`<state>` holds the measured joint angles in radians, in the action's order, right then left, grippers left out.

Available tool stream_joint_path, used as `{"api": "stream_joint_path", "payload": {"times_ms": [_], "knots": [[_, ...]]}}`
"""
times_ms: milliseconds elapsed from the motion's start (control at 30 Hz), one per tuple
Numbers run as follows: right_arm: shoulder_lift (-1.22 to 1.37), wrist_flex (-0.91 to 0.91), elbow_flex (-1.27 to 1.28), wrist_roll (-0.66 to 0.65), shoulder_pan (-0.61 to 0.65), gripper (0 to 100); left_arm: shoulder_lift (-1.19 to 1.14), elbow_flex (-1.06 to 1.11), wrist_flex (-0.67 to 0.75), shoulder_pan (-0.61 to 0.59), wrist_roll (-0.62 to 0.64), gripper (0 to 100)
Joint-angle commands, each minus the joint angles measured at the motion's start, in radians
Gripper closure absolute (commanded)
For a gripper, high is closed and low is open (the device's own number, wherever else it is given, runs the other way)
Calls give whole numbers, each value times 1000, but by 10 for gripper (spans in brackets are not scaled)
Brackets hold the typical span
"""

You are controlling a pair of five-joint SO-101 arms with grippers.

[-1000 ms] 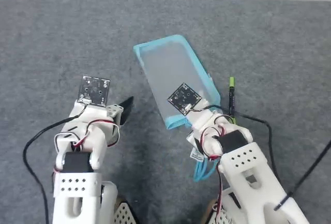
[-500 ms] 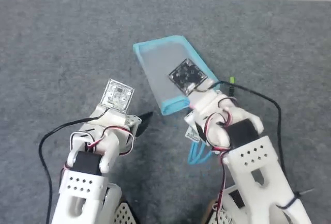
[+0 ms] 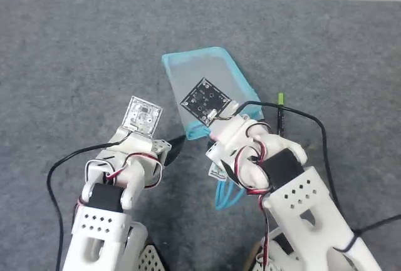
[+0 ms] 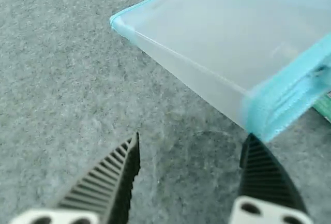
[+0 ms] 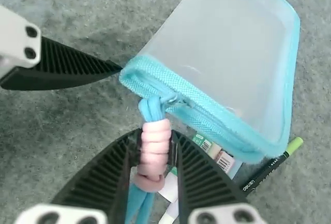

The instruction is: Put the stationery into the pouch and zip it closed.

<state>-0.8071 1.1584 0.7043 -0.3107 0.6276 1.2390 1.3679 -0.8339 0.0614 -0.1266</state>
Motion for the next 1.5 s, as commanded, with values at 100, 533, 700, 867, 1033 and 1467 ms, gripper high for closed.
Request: {"api": "stream_joint_path", "payload": {"times_ms": [100,533,700,867,1033,1467], "knots": [[56,-10,-58,12,10,991,31,-36,-12,18,12,705],[125,-61,-66,15,16,991,29,-1,37,97,12,705],[24,12,-66,12,12,991,26,19,55,95,11,705],[-68,48,-66,12,10,991,23,21,58,95,11,705],[-74,116,-57,-41,10,991,29,19,77,20,15,705],[-76,127,8,-71,-31,991,23,19,112,-74,69,705]]}}
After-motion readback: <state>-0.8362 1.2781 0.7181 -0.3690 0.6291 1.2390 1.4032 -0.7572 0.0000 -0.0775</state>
